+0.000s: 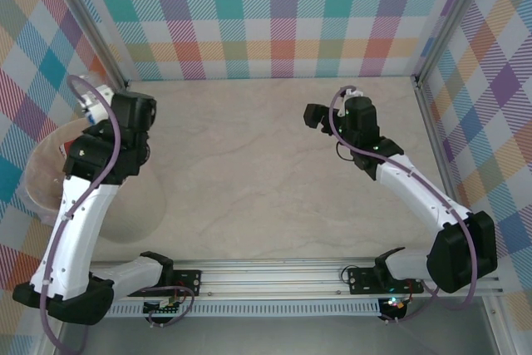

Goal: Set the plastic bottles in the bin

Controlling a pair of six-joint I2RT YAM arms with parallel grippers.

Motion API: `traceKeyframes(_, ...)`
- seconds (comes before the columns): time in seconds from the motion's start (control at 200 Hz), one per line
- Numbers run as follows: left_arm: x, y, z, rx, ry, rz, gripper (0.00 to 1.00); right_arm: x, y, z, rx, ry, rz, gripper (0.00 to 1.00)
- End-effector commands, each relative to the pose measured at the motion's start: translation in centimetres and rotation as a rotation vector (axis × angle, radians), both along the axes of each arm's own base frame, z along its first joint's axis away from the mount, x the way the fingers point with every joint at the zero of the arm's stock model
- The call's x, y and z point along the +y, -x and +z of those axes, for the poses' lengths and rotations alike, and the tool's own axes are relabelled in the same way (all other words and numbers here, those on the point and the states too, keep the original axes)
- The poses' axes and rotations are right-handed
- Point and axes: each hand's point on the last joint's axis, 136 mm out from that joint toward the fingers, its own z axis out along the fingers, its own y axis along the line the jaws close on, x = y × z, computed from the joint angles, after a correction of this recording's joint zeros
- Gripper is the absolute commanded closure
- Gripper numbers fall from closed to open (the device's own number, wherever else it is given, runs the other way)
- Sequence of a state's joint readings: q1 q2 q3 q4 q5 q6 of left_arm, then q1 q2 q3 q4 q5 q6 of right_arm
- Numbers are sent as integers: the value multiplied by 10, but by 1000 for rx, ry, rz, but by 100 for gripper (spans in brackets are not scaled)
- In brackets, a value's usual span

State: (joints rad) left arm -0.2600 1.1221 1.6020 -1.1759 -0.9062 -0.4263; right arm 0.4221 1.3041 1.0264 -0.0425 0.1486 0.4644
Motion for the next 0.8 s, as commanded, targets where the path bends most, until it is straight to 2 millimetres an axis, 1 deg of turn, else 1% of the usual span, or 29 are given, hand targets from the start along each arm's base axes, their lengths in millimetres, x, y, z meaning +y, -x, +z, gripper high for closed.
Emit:
traceKeyframes(0.0,34,26,2,49,-43,95,44,5,-6,20,-50,2,20,0)
traceKeyframes(0.105,50,39,-3,44,-12,153,44,6,-7,24,-49,9,25,0)
traceKeyframes(0.3,72,54,-33,141,102,230,44,9,-12,31,-59,26,37,0)
traceKeyframes(0.4,71,56,-49,166,190,215,45,13,-14,37,-62,27,54,0)
traceKeyframes(0.575,71,73,-64,268,204,257,46,18,-19,43,-67,26,69,0)
traceKeyframes(0.655,70,79,-69,281,212,274,43,21,-22,46,-65,24,78,0)
traceKeyframes(0.795,74,93,-78,332,204,345,38,27,-25,52,-68,18,99,0)
